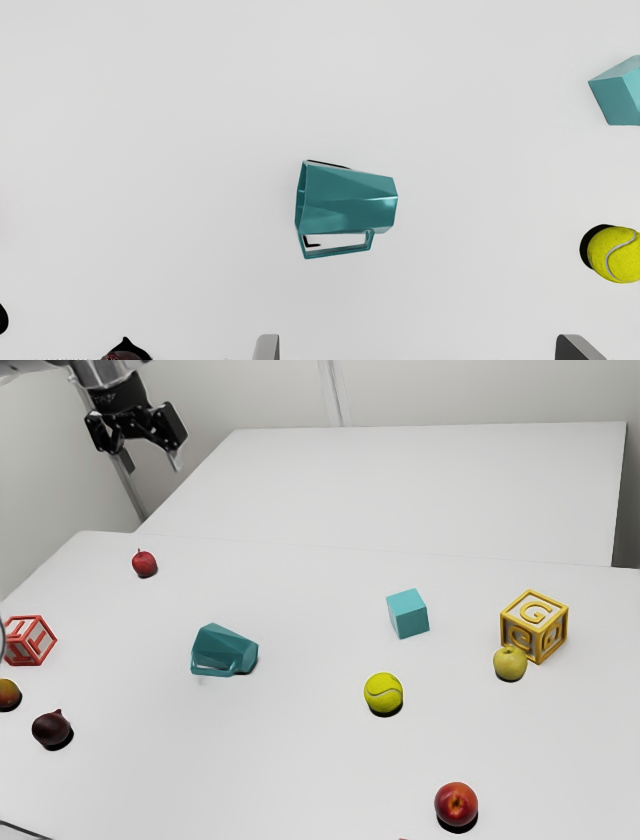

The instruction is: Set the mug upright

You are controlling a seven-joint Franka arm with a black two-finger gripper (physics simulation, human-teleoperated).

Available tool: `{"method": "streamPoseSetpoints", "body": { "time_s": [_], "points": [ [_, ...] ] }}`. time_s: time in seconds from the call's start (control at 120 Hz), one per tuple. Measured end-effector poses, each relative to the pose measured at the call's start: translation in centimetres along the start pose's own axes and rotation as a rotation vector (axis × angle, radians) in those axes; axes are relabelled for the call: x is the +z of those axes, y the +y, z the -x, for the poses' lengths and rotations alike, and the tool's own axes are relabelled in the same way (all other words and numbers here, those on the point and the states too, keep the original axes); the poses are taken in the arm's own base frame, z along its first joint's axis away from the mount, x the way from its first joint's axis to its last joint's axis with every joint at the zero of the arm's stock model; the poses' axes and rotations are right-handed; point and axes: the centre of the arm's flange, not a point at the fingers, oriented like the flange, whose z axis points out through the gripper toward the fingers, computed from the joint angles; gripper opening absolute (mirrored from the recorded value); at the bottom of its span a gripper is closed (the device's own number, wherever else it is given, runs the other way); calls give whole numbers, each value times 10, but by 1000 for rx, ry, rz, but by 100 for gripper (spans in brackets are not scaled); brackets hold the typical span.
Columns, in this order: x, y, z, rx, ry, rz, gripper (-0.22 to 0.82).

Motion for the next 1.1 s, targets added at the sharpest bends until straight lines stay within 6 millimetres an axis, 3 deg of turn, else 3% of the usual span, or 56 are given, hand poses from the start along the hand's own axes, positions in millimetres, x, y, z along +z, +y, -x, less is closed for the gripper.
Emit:
{"method": "streamPoseSetpoints", "body": {
  "time_s": [0.1, 0.2, 0.267, 0.383, 0.5, 0.65, 0.75, 0.942, 1.1],
  "points": [
    [8, -7, -2, -10, -25, 14, 60],
    [34, -14, -6, -24, -74, 38, 60],
    [71, -51, -7, -94, -128, 114, 60],
    [162, -126, 5, -231, -201, 324, 60],
    [231, -161, 6, -300, -200, 509, 60],
    [300, -178, -6, -318, -165, 679, 60],
    [339, -184, -3, -327, -139, 796, 60],
    [387, -181, 14, -307, -98, 961, 60],
    [407, -175, 24, -273, -60, 1044, 60]
  ]
}}
